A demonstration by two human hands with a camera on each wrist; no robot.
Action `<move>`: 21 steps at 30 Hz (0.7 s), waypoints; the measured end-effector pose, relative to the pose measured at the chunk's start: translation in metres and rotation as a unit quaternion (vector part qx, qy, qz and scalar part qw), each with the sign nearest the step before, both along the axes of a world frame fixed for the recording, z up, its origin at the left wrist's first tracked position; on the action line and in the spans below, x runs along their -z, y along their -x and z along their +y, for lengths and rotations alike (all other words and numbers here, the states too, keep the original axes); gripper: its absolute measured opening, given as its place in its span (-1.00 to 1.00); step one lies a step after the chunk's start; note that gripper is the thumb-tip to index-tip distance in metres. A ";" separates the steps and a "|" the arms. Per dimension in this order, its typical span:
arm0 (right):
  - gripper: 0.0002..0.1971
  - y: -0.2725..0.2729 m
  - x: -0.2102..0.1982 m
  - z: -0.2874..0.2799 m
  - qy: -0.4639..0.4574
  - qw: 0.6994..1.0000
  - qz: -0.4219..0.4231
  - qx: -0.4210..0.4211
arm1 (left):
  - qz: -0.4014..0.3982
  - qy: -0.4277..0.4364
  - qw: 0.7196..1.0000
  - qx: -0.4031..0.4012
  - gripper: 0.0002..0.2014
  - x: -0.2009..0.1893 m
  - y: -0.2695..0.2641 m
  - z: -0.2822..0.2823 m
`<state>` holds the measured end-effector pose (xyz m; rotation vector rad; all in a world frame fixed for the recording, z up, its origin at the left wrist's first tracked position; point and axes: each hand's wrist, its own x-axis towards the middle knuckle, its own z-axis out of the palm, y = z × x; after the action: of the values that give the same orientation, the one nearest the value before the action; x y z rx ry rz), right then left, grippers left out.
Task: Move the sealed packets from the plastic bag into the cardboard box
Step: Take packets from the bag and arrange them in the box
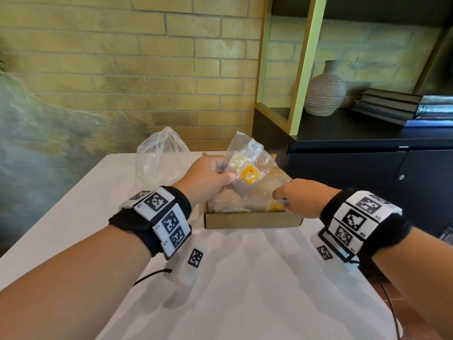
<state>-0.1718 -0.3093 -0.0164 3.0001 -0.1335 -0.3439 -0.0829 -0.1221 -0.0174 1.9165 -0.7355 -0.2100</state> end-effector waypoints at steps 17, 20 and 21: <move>-0.76 -0.004 -0.007 0.001 -0.038 0.998 -0.030 0.031 | -0.037 -0.264 0.964 0.005 -0.89 0.018 -0.005 -0.002; -0.75 -0.003 -0.005 0.000 -0.080 0.994 -0.068 0.024 | -0.057 -0.244 0.968 -0.007 -0.87 0.016 -0.003 -0.004; -0.74 -0.002 -0.006 -0.001 -0.101 0.990 -0.099 0.015 | -0.069 -0.222 0.972 -0.020 -0.84 0.014 -0.001 -0.004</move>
<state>-0.1694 -0.3104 -0.0103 3.2307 -0.1720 -0.0649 -0.0815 -0.1264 -0.0316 2.3895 -0.7897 -0.2319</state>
